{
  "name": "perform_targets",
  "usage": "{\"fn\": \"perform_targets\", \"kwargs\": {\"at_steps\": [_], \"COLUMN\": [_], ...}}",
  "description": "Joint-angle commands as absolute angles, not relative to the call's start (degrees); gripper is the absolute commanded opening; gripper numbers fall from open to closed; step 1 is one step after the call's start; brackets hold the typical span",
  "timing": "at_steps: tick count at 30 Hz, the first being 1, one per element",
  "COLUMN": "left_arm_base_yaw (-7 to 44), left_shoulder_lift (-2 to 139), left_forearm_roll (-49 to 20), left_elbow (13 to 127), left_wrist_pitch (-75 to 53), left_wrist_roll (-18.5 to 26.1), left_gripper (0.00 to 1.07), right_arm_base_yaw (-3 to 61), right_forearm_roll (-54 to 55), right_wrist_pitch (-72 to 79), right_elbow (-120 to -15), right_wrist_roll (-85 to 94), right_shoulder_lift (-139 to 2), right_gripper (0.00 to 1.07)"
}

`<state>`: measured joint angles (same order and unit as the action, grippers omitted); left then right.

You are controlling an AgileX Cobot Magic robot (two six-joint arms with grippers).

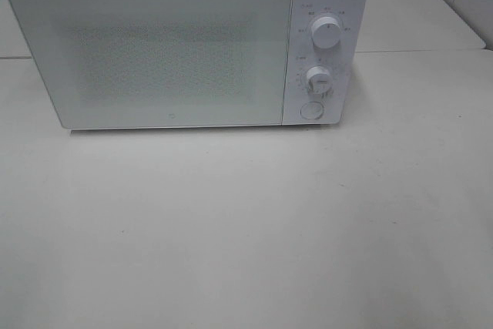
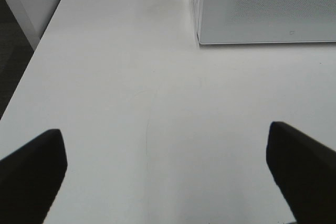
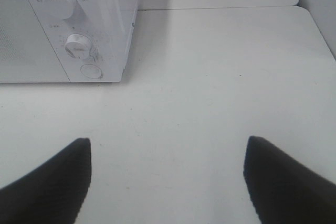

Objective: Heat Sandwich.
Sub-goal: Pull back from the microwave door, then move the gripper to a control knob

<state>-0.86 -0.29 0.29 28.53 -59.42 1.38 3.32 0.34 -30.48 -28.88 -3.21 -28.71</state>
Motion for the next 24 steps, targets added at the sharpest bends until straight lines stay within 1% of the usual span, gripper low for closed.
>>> {"fn": "perform_targets", "kwargs": {"at_steps": [1,12,16,24], "left_arm_base_yaw": [-0.9,-0.9,-0.9,-0.9], "left_shoulder_lift": [-1.8,-1.8,-1.8,-1.8], "left_forearm_roll": [0.0,0.0,0.0,0.0], "left_elbow": [28.3,28.3,28.3,28.3], "left_wrist_pitch": [-59.0,-59.0,-59.0,-59.0], "left_wrist_roll": [1.3,1.3,1.3,1.3], "left_gripper": [0.99,0.99,0.99,0.99], "right_arm_base_yaw": [3.3,3.3,3.3,3.3], "right_forearm_roll": [0.6,0.6,0.7,0.6], "right_wrist_pitch": [-25.5,-14.0,-6.9,1.8], "right_elbow": [-28.8,-28.8,-28.8,-28.8], "right_wrist_roll": [-3.1,-3.1,-3.5,-3.7], "right_shoulder_lift": [-32.5,-42.1,-47.1,-53.0], "right_gripper": [0.76,0.76,0.76,0.76]}}
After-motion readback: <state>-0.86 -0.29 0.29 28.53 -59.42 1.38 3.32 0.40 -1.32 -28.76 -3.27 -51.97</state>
